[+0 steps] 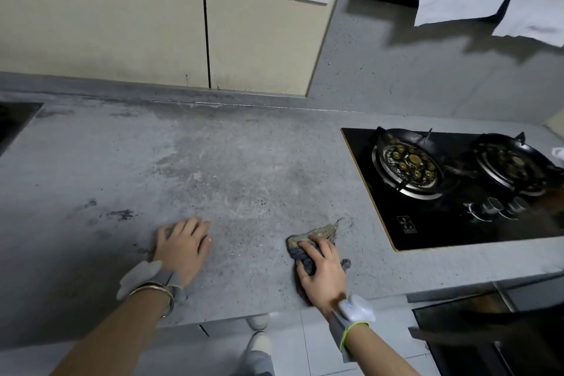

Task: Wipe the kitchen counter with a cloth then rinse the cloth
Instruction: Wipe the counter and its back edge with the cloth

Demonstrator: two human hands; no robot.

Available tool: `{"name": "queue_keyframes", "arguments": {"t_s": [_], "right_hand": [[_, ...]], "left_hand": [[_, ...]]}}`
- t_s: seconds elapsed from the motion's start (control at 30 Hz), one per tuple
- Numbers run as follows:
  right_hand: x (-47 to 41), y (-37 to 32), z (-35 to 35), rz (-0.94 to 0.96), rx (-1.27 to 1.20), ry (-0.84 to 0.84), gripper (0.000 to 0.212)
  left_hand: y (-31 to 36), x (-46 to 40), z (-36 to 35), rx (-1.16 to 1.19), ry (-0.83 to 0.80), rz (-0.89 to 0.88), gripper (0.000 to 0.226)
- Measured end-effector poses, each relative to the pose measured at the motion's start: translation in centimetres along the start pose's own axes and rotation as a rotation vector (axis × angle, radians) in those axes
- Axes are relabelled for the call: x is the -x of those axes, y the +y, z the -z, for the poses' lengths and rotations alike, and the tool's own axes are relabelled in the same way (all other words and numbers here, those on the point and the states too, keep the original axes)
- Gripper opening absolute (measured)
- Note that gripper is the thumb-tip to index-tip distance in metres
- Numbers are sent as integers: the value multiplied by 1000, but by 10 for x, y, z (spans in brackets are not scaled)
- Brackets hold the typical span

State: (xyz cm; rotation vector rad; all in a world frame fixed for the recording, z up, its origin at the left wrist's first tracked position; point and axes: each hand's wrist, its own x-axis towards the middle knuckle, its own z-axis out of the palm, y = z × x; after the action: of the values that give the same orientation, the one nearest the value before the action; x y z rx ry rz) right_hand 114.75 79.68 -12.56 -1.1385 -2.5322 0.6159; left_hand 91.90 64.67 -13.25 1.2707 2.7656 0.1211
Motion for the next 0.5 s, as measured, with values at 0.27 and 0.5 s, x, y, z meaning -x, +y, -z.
{"name": "queue_keyframes", "arguments": {"t_s": [0.27, 0.5], "right_hand": [[-76, -10, -23, 19, 2, 40, 36], [-191, -23, -44, 0, 17, 16, 39]], "left_hand": [[6, -49, -3, 157, 166, 55, 50], [5, -128, -14, 156, 33, 138, 52]]}}
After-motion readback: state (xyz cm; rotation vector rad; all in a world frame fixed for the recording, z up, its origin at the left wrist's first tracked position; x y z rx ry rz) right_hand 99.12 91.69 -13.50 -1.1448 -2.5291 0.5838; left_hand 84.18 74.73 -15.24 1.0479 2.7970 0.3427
